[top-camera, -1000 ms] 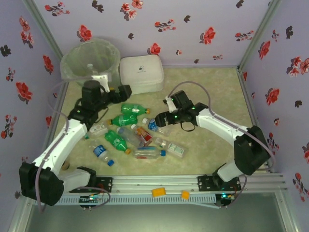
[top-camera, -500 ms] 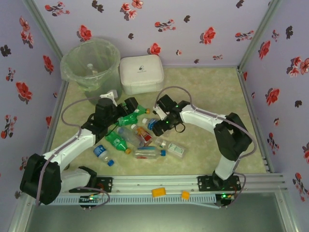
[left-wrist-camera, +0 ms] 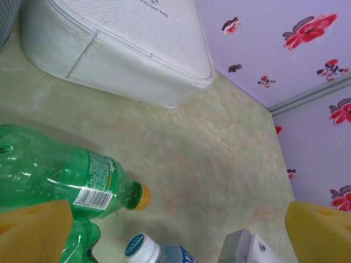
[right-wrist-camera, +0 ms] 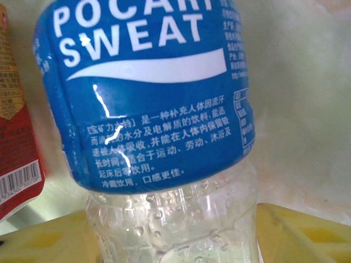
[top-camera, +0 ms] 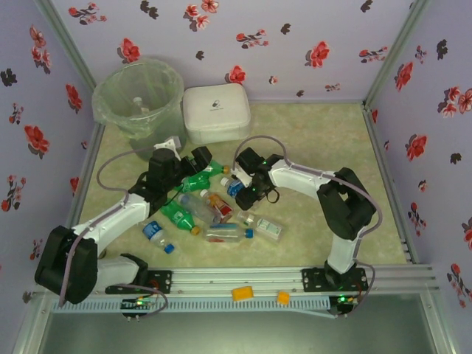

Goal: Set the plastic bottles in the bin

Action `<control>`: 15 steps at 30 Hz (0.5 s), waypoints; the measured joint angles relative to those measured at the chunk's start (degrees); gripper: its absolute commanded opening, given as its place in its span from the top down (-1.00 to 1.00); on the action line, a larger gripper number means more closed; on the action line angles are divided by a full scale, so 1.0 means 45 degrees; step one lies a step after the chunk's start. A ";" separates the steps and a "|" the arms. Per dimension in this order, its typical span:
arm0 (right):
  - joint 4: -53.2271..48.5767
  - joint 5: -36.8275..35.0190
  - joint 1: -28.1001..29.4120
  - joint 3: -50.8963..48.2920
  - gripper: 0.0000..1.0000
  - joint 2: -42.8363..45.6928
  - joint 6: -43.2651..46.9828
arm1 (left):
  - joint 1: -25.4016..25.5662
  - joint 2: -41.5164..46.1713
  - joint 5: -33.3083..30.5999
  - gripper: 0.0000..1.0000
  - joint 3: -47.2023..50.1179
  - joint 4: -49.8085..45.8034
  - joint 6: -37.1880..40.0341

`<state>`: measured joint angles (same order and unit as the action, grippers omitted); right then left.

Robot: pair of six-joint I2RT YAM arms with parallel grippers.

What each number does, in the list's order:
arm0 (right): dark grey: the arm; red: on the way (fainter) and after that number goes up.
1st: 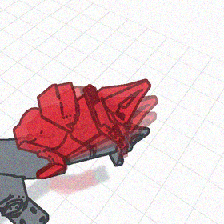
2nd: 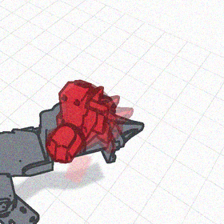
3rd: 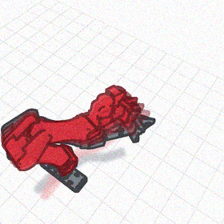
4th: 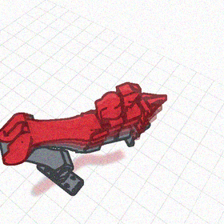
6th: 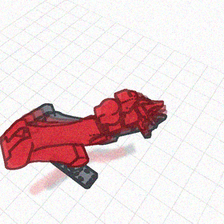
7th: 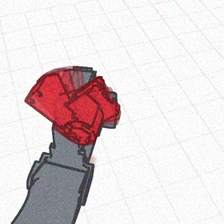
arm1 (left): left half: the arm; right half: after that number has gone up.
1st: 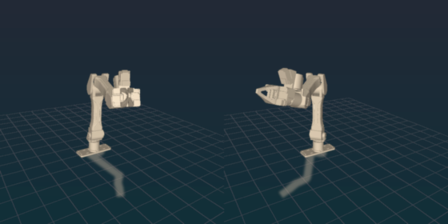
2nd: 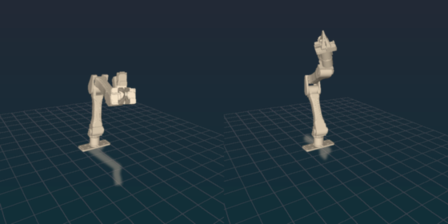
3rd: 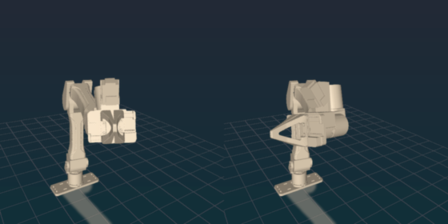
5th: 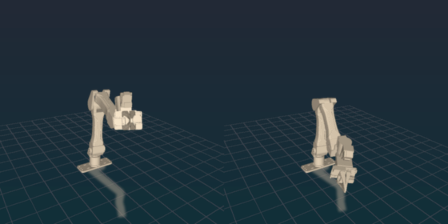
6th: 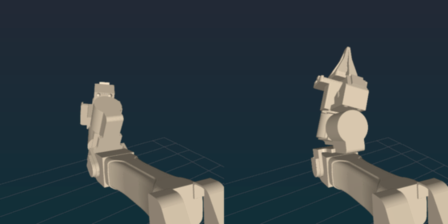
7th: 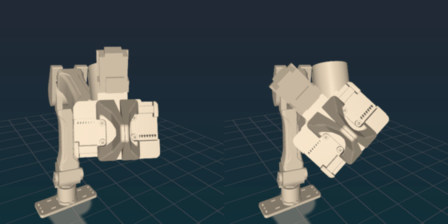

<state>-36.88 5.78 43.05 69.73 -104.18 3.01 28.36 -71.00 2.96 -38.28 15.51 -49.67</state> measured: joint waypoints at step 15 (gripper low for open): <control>0.0554 -0.0777 0.0117 -0.0243 -0.21 -0.0495 0.0432 | 0.0277 -0.0529 0.0010 -1.00 -0.0525 0.0078 -0.0044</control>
<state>-34.39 2.28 43.57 68.64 -106.41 4.95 29.61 -73.38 3.01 -40.64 15.86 -49.87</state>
